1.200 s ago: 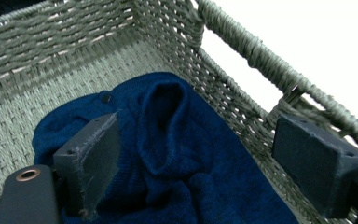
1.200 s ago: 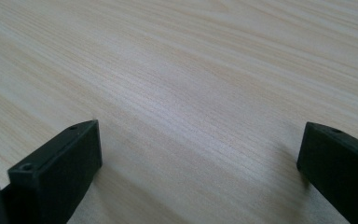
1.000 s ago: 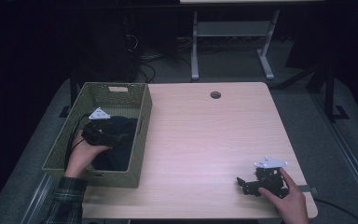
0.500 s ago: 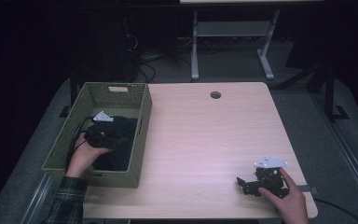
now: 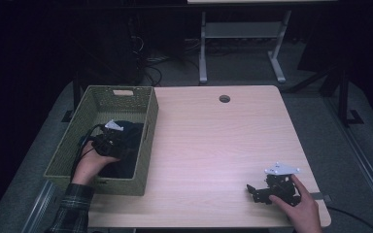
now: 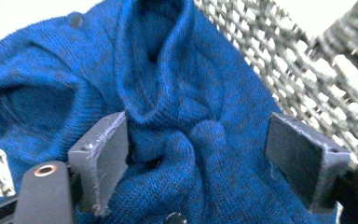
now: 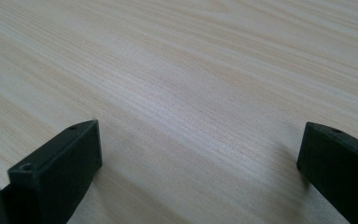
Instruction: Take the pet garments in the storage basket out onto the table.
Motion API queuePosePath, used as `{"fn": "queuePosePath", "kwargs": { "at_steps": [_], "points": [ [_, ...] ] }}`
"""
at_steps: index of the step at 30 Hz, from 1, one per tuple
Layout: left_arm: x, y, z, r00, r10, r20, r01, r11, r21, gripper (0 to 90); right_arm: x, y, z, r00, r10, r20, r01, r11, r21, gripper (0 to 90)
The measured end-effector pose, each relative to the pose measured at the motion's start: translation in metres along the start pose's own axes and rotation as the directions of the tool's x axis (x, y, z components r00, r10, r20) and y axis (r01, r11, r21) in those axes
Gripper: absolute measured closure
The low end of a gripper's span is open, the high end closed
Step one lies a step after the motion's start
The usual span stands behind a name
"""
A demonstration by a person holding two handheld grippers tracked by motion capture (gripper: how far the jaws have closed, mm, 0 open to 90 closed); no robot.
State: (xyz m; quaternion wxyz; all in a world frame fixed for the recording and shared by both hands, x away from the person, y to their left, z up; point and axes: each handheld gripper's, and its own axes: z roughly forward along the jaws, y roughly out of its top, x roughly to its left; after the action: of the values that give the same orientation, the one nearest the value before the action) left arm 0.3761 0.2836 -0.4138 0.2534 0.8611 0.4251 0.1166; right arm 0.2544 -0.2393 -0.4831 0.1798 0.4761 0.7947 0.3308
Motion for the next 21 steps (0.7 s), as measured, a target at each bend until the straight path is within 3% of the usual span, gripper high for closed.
{"fn": "queuePosePath", "kwargs": {
  "at_steps": [14,21],
  "points": [
    [0.002,-0.002,0.012,0.9995,-0.031,-0.002,0.031,0.9939,0.106,26.0,0.0,0.0,0.0,1.0,0.0,0.0,0.0,1.0,0.0,0.0],
    [0.003,-0.002,0.014,0.9987,-0.051,0.005,0.05,0.9855,0.162,38.1,0.0,0.0,0.0,1.0,0.0,0.0,0.0,1.0,0.0,0.0]
  ]
}}
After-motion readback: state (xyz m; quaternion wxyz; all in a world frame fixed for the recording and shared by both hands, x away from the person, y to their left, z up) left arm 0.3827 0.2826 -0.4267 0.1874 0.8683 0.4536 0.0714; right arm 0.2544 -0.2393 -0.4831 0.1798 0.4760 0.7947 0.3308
